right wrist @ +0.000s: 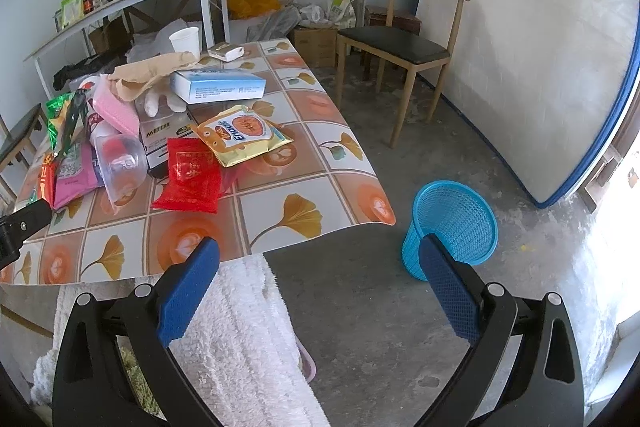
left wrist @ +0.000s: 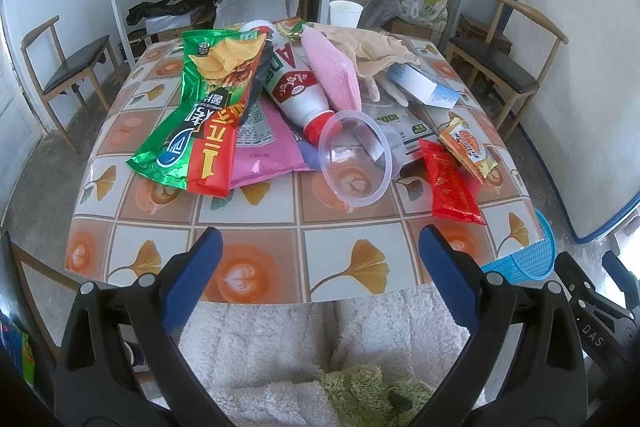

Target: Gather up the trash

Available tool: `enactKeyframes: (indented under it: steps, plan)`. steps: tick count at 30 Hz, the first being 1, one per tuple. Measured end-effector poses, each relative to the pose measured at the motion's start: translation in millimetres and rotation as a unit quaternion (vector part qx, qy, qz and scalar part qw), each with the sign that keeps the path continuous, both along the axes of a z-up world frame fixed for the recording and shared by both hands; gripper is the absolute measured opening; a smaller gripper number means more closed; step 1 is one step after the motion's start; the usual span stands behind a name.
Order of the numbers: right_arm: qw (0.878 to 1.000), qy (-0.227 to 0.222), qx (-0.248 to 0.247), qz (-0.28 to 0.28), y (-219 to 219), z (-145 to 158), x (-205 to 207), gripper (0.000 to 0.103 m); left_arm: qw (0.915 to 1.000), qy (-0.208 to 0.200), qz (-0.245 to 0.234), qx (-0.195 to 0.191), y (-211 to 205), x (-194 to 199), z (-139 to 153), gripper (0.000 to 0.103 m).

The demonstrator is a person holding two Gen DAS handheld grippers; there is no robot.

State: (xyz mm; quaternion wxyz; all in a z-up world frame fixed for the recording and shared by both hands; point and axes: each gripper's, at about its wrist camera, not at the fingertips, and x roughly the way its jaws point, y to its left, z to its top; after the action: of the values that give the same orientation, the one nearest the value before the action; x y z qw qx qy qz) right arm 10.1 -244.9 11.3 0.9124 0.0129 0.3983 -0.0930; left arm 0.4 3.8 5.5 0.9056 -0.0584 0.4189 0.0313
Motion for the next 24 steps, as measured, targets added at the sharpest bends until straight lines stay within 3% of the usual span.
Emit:
enactKeyframes:
  steps: [24]
  plan:
    - [1.0,0.001,0.004,0.001,0.0,-0.3,0.0,0.097,1.0,0.001,0.0,0.001,2.6,0.9,-1.1,0.094]
